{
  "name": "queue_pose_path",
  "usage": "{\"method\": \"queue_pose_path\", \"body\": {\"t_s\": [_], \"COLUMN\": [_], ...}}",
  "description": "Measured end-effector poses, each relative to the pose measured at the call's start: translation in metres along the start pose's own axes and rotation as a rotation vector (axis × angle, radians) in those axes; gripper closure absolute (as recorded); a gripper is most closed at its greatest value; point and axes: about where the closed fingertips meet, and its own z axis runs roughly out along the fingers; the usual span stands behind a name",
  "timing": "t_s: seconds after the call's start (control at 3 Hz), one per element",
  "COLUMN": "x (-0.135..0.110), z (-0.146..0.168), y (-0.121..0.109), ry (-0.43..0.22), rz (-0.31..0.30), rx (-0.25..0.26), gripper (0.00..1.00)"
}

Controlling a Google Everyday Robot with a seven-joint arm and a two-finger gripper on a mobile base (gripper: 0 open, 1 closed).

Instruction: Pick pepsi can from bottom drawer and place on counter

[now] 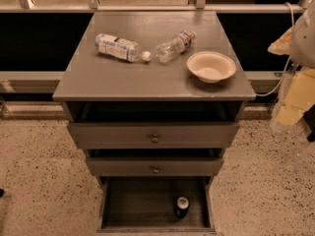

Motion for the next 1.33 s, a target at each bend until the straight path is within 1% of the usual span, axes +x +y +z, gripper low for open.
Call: {"method": "queue_pose_path", "body": {"t_s": [0.33,0.67,1.0,1.33], "x": [0.0,-0.001,0.01,0.015], "z": [0.0,0.009,0.112,0.105], "y": [0.0,0.003,0.038,0.035], "ry": [0.0,-0.073,-0.321,-0.346], "rz": [0.0,-0.008,-0.011,0.0], "rx": [0.0,0.011,-0.088,-0.049], "gripper": [0.0,0.0,0.0,0.0]}}
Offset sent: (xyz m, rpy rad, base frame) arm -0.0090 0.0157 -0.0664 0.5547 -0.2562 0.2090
